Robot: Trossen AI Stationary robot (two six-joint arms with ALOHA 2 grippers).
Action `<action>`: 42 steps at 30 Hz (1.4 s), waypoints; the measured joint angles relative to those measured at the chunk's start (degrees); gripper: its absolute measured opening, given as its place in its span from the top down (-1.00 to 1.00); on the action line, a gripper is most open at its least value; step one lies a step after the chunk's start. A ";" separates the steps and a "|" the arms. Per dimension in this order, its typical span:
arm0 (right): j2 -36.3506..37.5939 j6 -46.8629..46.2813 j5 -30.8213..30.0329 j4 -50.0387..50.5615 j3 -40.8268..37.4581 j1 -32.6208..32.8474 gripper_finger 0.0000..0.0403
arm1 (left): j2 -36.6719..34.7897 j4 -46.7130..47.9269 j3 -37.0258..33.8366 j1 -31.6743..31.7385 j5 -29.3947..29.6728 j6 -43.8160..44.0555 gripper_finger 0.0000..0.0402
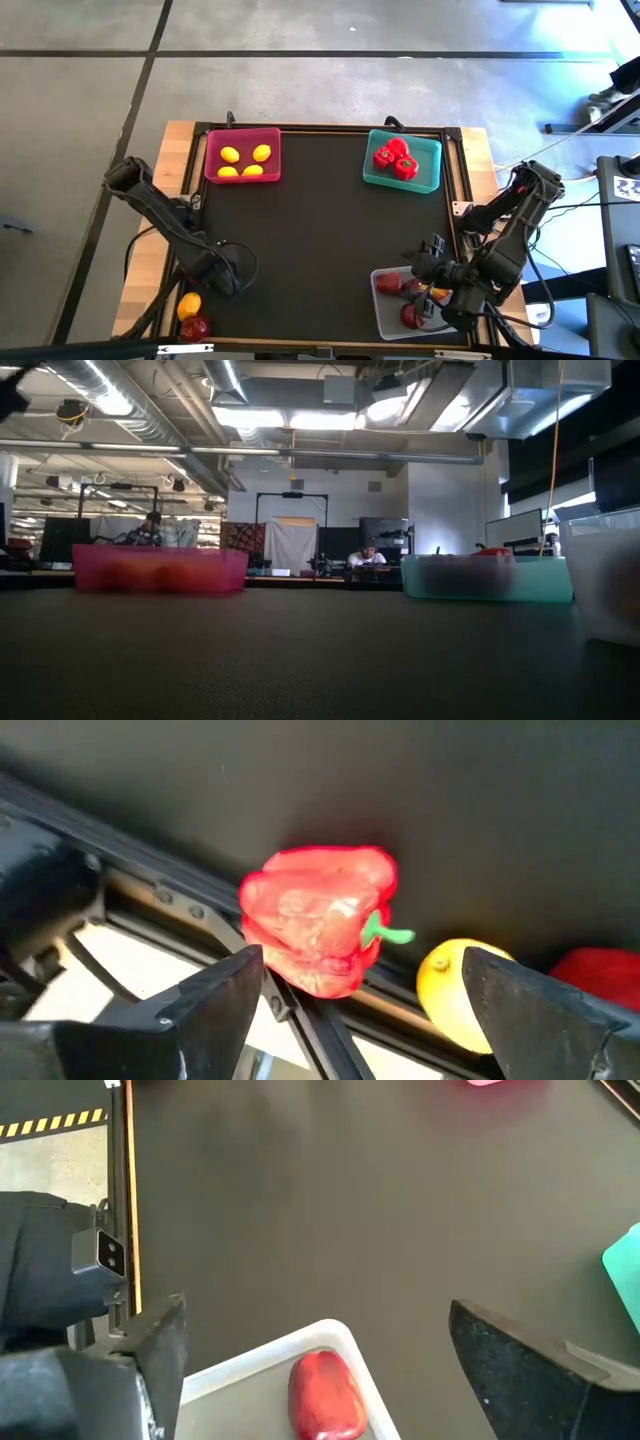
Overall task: Sort produce into baskets
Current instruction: Put the bell pepper into the blue bin
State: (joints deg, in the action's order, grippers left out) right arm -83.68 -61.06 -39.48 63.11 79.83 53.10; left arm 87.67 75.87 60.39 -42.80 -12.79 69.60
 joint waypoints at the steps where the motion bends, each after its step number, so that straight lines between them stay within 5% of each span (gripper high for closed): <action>1: 0.00 0.00 -0.03 -0.01 0.00 0.00 -0.78 | 0.01 -0.59 -1.35 0.23 -1.23 -0.02 -0.67; 17: -0.04 -0.04 -0.51 -0.09 0.00 -0.74 -0.78 | -0.15 -10.17 -14.72 3.71 -9.45 -4.97 -0.65; 25: -0.07 -0.07 -0.48 -0.23 -0.02 -0.74 -0.78 | -0.26 -11.25 -16.20 4.53 -11.41 -10.46 -0.08; 28: -0.07 -0.09 -0.47 -0.22 -0.02 -0.74 -0.78 | -0.26 -11.06 -15.76 4.88 -11.43 -11.77 0.06; 38: -0.09 -0.11 -0.47 -2.06 -0.02 -0.74 -0.78 | -2.19 -9.81 -6.64 7.10 -8.21 -14.68 0.10; 42: -0.09 -0.07 -1.46 -2.14 -0.04 -0.74 -0.78 | -4.47 -9.72 -1.79 8.53 -2.50 -15.32 0.14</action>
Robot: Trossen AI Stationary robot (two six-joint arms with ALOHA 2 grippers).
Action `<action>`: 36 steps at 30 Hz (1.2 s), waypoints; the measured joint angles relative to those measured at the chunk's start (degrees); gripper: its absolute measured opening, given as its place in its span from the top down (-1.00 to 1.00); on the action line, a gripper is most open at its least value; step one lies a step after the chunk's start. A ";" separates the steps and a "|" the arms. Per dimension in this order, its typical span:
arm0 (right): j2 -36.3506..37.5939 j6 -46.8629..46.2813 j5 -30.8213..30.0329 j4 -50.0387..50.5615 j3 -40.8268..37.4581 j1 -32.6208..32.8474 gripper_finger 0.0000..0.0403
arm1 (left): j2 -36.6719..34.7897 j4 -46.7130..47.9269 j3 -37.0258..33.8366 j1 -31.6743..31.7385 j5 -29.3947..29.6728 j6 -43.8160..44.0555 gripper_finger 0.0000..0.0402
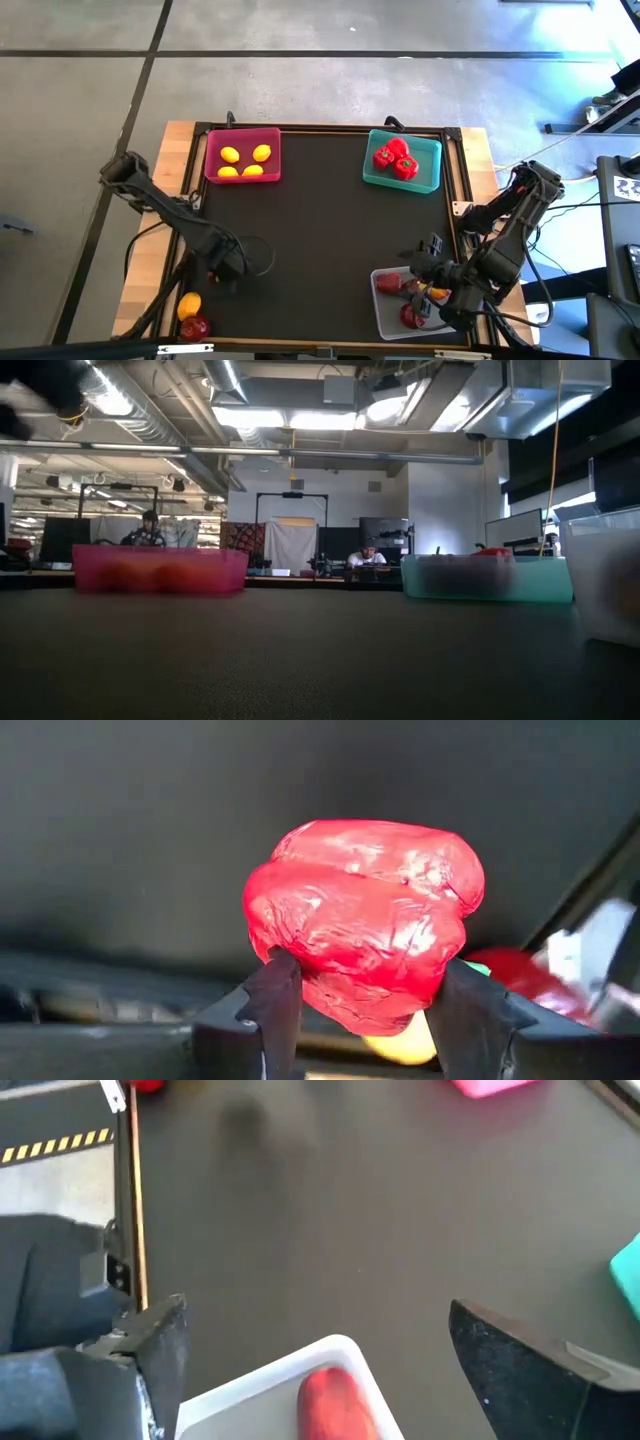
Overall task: Sort produce into baskets
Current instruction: Put the bell pepper into the blue bin
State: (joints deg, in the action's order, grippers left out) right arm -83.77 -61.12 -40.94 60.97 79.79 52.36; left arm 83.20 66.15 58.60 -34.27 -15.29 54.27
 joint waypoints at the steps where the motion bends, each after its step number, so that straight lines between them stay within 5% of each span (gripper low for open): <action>1: -0.09 0.00 -0.99 -0.02 0.00 0.00 -0.78 | -0.79 -0.17 1.26 0.38 1.95 -0.26 0.14; 12: -1.80 15.34 -7.22 -8.13 0.00 -2.89 -0.78 | -9.05 -20.24 6.78 5.00 14.36 -5.63 0.16; 36: -12.17 73.87 -2.93 -51.62 -0.02 -14.60 -0.78 | -3.79 -53.36 6.61 11.17 15.45 -18.48 0.15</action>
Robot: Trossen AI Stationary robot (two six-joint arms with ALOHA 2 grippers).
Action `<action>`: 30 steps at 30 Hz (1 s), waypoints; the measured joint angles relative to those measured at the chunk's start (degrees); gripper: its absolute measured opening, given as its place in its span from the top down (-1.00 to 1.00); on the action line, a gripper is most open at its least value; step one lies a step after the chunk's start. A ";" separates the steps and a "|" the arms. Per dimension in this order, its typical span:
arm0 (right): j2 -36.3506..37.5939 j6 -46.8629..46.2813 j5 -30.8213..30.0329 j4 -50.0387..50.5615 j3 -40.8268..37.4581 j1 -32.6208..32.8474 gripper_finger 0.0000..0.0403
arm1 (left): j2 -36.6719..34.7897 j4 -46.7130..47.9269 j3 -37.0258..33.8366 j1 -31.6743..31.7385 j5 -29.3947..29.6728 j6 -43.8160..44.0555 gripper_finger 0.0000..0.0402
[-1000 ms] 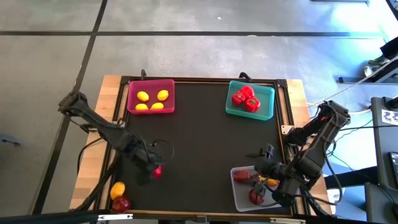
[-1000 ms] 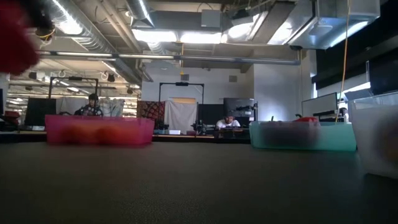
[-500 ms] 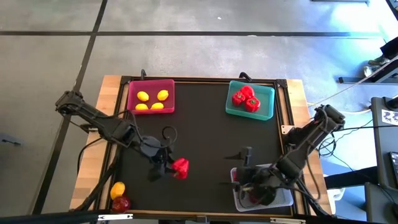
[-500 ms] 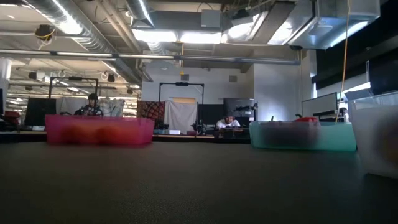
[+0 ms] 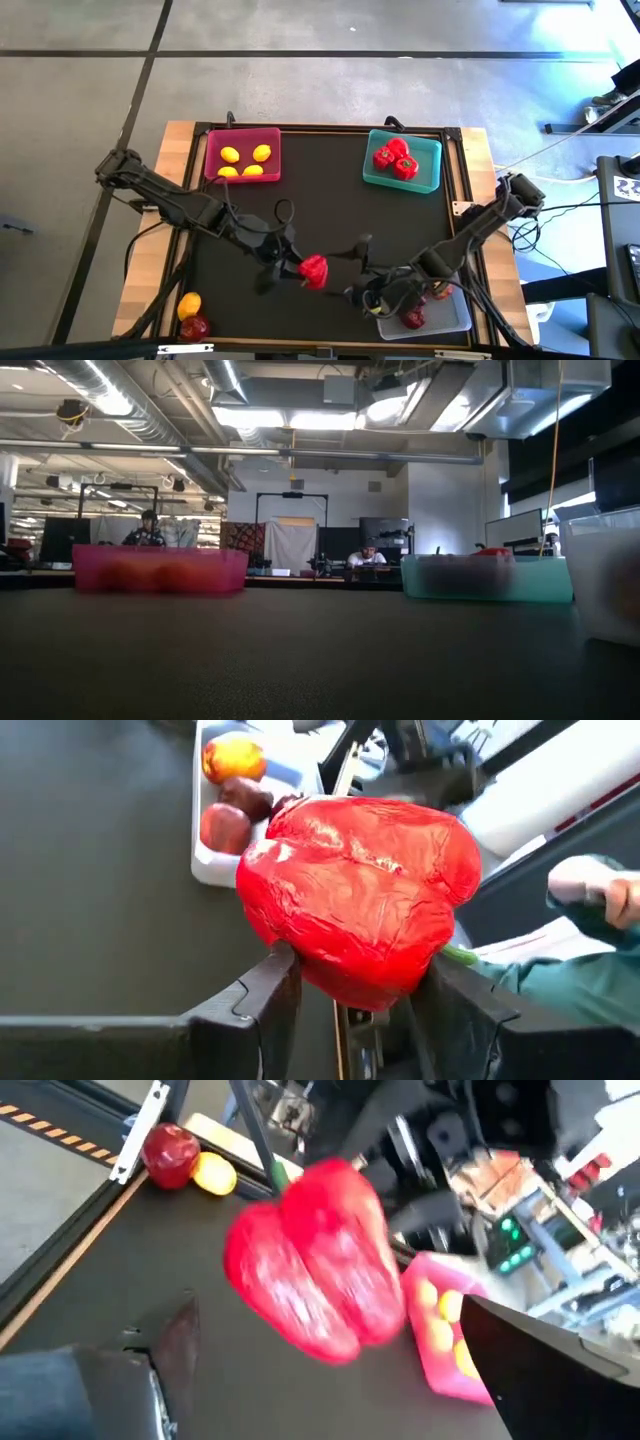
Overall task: Sort produce into baskets
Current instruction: Put the bell pepper into the blue bin
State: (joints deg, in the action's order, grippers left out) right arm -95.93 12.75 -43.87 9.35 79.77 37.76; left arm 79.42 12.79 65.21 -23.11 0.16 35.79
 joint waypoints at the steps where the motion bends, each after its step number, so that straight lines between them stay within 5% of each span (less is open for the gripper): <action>1: -0.24 1.20 0.65 -0.83 0.00 -0.06 -0.78 | 0.41 -0.83 0.00 0.13 0.19 0.02 0.15; 10: -3.09 7.07 2.21 -8.61 0.00 -1.46 -0.73 | 2.27 -6.60 0.00 1.46 0.31 0.05 0.15; 22: -3.33 8.91 1.41 -10.39 0.11 -2.21 0.15 | 2.29 -7.71 -0.13 2.44 0.43 -1.22 0.12; 30: -3.30 8.92 1.77 -10.12 0.13 -2.22 0.11 | 2.01 -7.11 -0.13 2.53 1.22 -1.30 -0.27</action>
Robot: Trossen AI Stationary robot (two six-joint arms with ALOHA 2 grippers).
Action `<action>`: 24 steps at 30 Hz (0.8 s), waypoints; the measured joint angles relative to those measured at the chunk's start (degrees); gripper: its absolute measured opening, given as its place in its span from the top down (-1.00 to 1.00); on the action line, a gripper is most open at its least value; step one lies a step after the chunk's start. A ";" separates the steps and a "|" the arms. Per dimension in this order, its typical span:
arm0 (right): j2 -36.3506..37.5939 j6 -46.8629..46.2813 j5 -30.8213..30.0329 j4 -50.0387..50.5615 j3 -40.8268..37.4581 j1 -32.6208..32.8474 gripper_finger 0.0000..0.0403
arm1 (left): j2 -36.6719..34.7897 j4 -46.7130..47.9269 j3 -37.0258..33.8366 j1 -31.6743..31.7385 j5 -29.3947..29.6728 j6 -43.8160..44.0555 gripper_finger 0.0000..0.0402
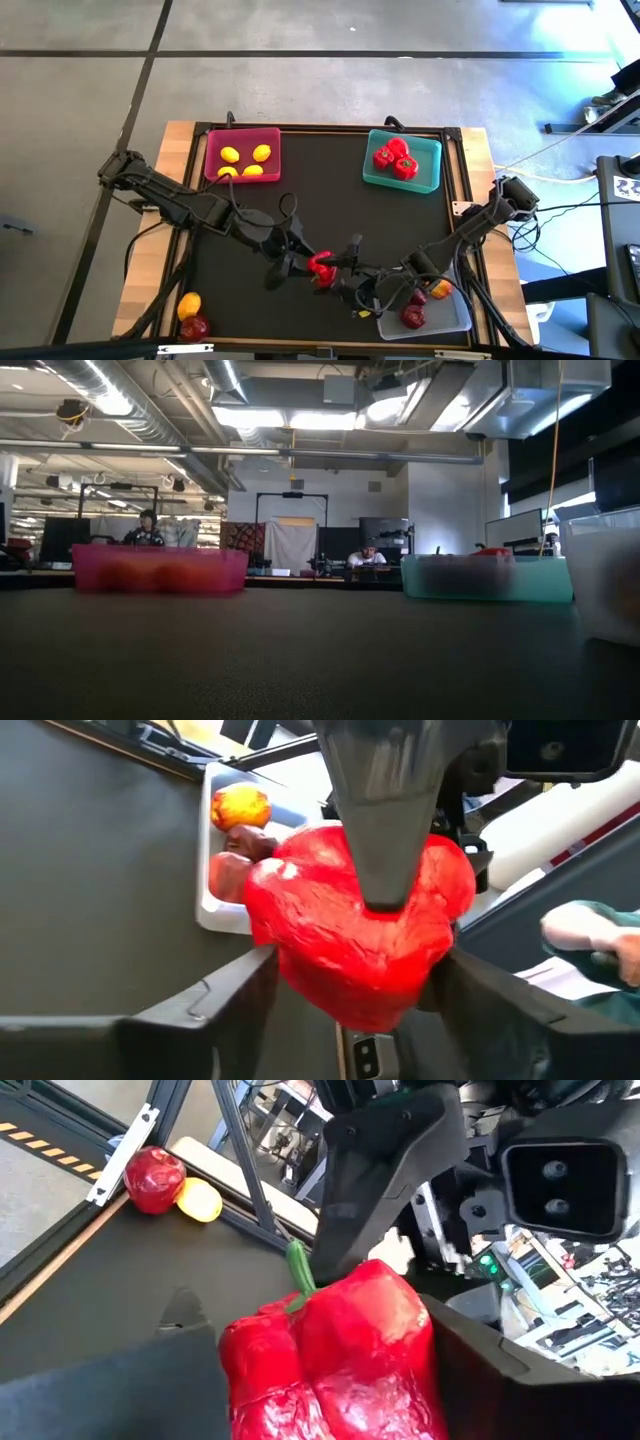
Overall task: Sort produce into baskets
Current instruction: Put the bell pepper into the blue bin
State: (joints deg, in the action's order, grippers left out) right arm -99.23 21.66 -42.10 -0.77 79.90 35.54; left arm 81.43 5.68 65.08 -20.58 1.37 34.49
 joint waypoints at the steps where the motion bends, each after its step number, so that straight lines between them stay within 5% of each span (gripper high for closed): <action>1: -0.04 -0.11 0.26 0.06 -0.01 0.01 0.10 | -0.31 0.89 0.02 0.03 0.24 -0.32 -0.31; 11: 2.30 -2.67 -2.82 4.53 -0.11 0.63 0.09 | -7.69 14.61 0.13 3.09 0.68 -4.29 -0.41; 24: 11.23 -21.72 -6.70 29.11 -0.11 0.80 0.09 | -10.29 31.41 -0.36 2.80 14.06 -8.96 -0.41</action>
State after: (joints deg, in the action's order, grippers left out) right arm -88.01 -0.05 -48.80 28.34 79.79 36.34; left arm 71.13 37.08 64.72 -17.78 15.43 25.54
